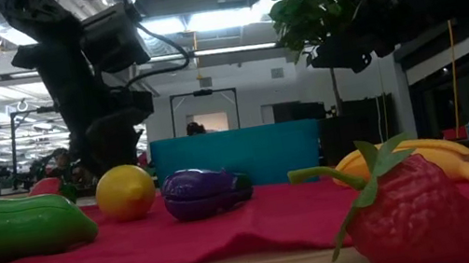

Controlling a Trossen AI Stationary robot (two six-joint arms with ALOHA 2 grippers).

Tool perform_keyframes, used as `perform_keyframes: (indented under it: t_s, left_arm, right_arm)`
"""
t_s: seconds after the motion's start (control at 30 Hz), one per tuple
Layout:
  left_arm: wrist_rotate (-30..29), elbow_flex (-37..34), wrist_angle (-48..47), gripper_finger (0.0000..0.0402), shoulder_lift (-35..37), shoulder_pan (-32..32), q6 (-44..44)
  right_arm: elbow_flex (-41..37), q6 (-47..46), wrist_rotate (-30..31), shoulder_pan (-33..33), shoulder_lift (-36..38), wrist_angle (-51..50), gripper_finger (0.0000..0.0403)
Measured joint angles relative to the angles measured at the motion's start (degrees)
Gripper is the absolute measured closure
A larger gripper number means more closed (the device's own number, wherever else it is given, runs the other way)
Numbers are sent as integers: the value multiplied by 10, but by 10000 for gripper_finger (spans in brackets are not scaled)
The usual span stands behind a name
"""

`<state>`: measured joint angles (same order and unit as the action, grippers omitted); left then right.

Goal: Pick and placing Produce into tupperware
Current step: Put the green pear into the blue bin

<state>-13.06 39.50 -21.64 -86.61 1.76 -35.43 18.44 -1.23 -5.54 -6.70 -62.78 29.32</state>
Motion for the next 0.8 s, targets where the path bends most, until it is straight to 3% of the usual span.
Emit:
perform_keyframes:
  t_s: [0.4, 0.8]
  left_arm:
    - [-10, 0, 23, 73, 0, 4, 29]
    - [0, 0, 6, 112, 0, 19, 26]
  right_arm:
    - [0, 0, 0, 0, 0, 0, 212]
    - [0, 0, 0, 0, 0, 0, 212]
